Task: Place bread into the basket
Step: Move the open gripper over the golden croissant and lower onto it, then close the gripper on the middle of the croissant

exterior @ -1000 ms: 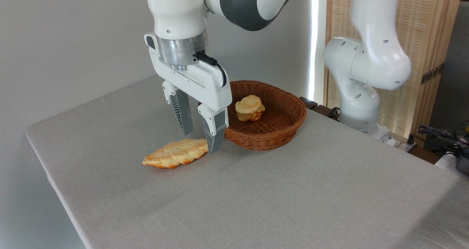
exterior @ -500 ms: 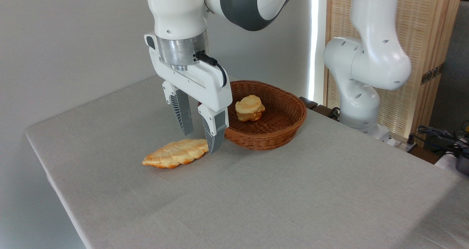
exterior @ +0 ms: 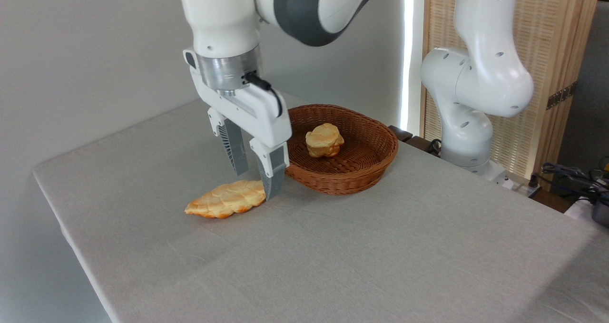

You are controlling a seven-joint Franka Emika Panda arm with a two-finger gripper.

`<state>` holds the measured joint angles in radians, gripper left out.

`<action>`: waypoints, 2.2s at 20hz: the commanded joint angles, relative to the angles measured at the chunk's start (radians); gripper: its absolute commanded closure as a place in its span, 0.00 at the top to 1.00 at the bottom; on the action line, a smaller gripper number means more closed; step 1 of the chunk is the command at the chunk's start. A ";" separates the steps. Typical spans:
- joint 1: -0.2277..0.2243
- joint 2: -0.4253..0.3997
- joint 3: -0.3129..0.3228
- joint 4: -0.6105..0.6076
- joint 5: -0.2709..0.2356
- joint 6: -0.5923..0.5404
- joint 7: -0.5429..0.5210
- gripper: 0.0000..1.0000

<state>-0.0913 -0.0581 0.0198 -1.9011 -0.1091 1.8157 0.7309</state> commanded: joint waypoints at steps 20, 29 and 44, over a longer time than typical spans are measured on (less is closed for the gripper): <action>-0.223 0.193 0.005 0.008 0.019 0.146 0.056 1.00; -0.225 0.210 -0.030 0.011 0.017 0.149 0.044 1.00; -0.222 0.210 -0.038 0.013 0.019 0.166 0.059 0.36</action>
<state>-0.3111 0.1462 -0.0287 -1.8985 -0.0980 1.9535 0.7681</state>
